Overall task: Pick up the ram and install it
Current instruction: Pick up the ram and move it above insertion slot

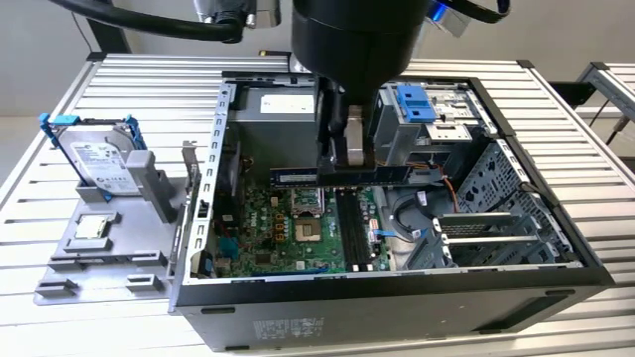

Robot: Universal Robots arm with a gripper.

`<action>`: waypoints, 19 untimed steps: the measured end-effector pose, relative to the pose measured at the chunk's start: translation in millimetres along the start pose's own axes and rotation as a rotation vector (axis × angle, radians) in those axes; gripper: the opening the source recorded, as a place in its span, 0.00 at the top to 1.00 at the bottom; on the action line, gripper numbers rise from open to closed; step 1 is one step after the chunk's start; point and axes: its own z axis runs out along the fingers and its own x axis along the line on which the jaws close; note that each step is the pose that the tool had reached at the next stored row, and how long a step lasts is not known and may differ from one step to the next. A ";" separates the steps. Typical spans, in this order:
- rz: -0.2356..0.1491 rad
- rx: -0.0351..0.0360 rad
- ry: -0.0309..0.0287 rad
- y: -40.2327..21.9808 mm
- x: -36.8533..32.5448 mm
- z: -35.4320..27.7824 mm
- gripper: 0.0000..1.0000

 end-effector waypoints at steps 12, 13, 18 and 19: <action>0.000 0.0001 0.0000 -51.6 -0.4 -0.7 1.00; 0.000 0.0000 0.0000 -51.8 -0.4 -0.7 1.00; 0.000 0.0000 0.0000 -51.9 -0.4 -0.6 1.00; 0.000 0.0000 0.0000 -51.9 -0.4 -0.7 1.00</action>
